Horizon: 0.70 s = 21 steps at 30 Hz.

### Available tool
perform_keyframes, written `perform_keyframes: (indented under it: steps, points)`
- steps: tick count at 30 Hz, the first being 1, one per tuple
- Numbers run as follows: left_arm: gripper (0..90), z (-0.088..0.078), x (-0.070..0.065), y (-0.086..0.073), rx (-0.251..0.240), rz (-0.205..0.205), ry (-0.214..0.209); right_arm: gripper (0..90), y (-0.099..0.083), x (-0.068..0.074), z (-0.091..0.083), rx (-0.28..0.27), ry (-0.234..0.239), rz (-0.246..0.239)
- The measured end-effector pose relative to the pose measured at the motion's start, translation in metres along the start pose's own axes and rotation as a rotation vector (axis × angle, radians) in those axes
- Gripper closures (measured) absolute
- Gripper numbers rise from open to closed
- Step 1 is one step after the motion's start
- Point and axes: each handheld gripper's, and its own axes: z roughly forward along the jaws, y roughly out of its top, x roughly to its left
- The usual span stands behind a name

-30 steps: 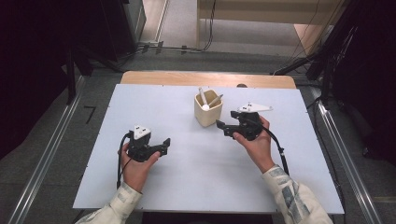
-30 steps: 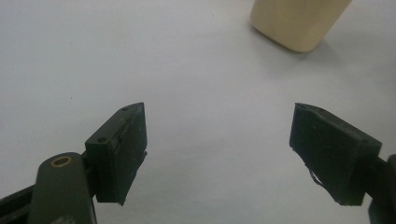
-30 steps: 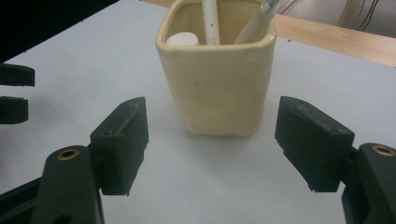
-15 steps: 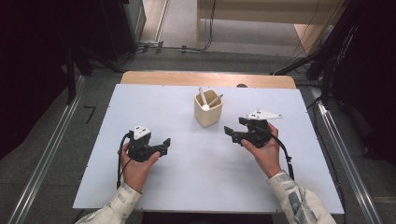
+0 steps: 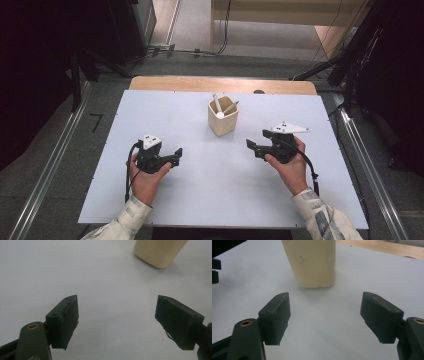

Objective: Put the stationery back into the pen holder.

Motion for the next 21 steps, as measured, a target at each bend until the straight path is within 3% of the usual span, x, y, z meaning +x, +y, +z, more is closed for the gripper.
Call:
perform_keyframes:
  steps: [21]
  points:
    - [20.3, -0.001, 0.005, -0.001, -0.001, -0.022, 0.013, 20.8, -0.024, -0.019, -0.028, 0.012, -0.084, 0.012]
